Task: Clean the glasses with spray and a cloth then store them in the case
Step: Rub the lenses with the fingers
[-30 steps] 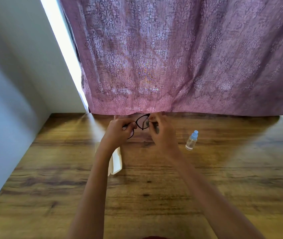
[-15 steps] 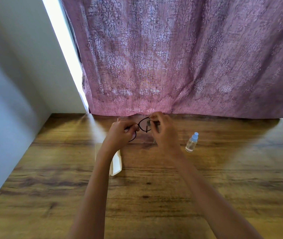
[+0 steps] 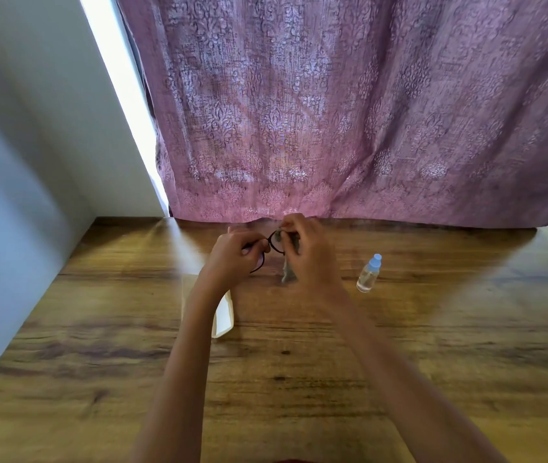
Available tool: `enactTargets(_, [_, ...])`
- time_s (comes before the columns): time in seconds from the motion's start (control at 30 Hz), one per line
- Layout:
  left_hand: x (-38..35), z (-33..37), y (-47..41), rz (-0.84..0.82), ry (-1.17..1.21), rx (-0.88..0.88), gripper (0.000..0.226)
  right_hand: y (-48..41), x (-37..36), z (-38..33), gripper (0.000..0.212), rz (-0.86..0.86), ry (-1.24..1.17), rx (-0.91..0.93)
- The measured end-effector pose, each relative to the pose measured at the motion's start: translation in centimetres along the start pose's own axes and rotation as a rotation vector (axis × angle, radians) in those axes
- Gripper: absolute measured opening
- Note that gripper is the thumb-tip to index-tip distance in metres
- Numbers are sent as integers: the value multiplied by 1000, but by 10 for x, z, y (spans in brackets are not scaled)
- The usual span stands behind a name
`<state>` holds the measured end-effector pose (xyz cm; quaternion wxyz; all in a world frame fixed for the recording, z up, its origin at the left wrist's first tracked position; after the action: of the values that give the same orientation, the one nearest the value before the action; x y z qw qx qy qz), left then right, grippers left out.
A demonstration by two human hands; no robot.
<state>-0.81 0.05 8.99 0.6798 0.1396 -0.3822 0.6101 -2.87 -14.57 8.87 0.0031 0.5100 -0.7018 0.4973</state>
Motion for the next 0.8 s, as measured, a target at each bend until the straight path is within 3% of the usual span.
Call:
enactTargets(0.17, [4, -3, 0, 29, 14, 24, 18, 9, 5, 11, 15, 4, -31, -57])
enactTargets(0.47, [-6, -2, -1, -32, -5, 3, 17, 13, -5, -3, 14, -40, -18, 4])
enactTargets(0.8, [1, -4, 1, 46, 19, 21, 18, 15, 3, 17, 16, -12, -11, -78])
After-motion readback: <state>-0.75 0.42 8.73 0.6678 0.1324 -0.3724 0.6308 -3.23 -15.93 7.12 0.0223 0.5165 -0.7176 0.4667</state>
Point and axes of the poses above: each hand's wrist, its own y-axis away from the middle knuckle, its own x-axis out of the back of the hand, z = x × y, the point moved 3 cm from there along -y, towards the middle knuckle, and after that the axes turned 1 degree about z, right-handed, at the moved point
